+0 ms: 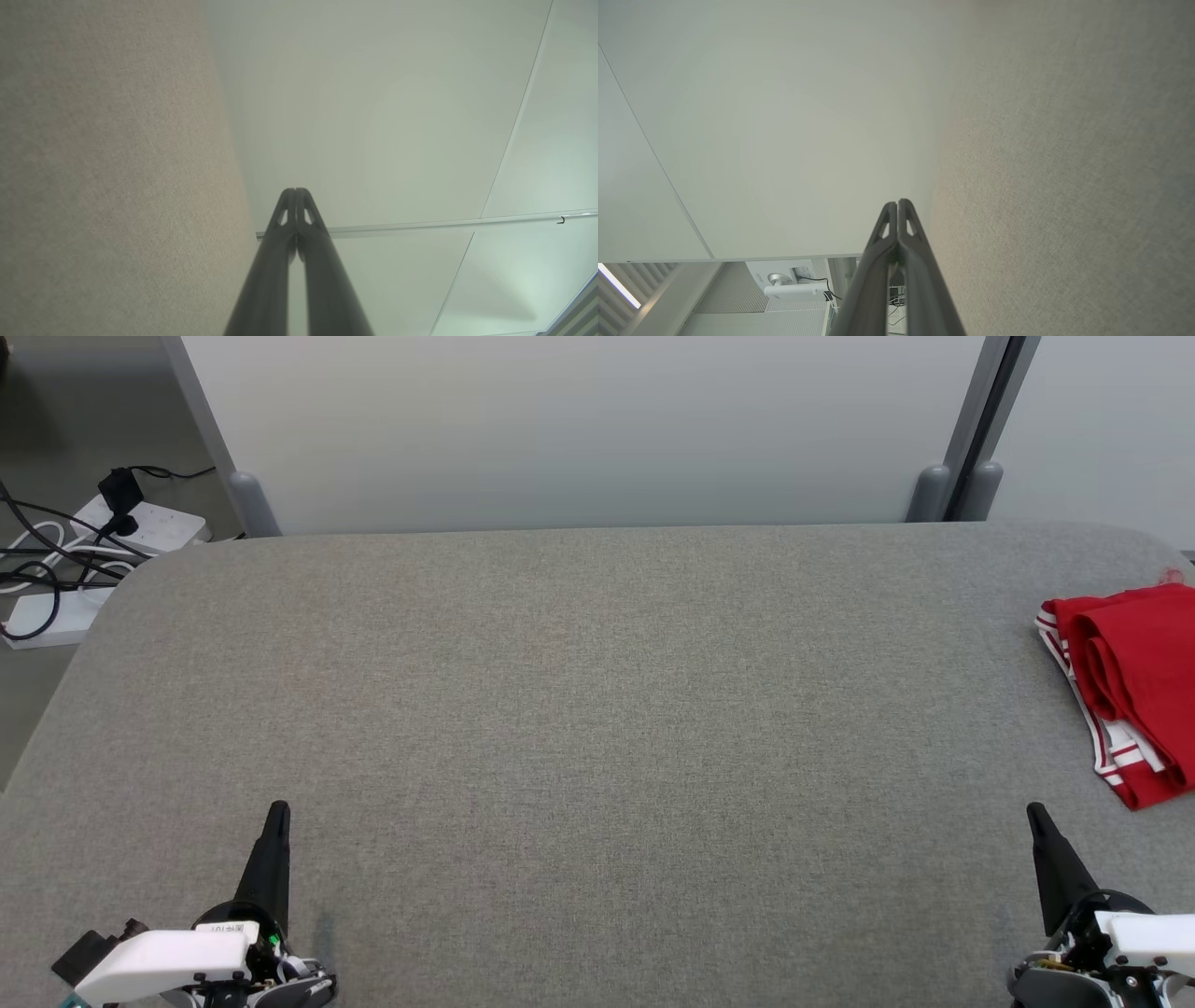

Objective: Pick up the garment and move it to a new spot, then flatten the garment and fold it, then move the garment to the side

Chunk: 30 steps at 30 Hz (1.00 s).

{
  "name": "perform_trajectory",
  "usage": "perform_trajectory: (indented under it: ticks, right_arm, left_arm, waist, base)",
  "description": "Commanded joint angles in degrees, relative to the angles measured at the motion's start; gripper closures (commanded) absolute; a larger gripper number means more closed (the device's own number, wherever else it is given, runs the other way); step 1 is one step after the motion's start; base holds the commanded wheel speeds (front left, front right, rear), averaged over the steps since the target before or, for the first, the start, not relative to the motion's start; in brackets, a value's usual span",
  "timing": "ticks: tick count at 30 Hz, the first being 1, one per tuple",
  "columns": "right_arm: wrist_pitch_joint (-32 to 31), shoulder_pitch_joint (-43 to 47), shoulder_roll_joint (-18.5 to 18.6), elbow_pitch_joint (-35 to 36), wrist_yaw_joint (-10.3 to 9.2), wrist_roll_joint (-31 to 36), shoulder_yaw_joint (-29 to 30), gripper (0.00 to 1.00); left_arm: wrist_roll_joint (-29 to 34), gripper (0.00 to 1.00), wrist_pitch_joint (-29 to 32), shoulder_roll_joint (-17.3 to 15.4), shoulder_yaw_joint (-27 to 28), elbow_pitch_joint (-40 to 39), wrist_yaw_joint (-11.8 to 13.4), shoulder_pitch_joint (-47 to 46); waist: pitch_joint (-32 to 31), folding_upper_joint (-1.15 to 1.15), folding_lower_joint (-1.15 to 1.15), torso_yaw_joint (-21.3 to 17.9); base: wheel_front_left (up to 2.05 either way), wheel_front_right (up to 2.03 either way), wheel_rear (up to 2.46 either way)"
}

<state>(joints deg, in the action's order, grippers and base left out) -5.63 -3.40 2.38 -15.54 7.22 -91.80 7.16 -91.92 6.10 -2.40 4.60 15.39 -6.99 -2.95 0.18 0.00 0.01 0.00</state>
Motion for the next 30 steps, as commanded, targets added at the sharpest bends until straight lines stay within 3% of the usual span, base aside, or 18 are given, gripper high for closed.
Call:
perform_trajectory:
  ticks: [1, 30]
  right_arm:
    - [-0.7, -2.8, 0.7, 1.5, 0.26, -0.5, -0.8, 1.0]
    - [-0.8, -2.8, 0.6, 1.5, 0.26, -0.5, -0.7, 1.0]
  left_arm:
    - [-0.2, 1.0, 0.4, -0.5, 1.9, -1.3, -0.5, -3.2]
    - [-0.2, 1.0, 0.4, -0.5, 1.9, -1.3, -0.5, -3.2]
  waist:
    - [0.0, 0.0, 0.0, 0.0]
    - [0.0, 0.0, 0.0, 0.0]
  base:
    - [0.0, 0.0, 0.0]
    - [0.0, 0.0, 0.0]
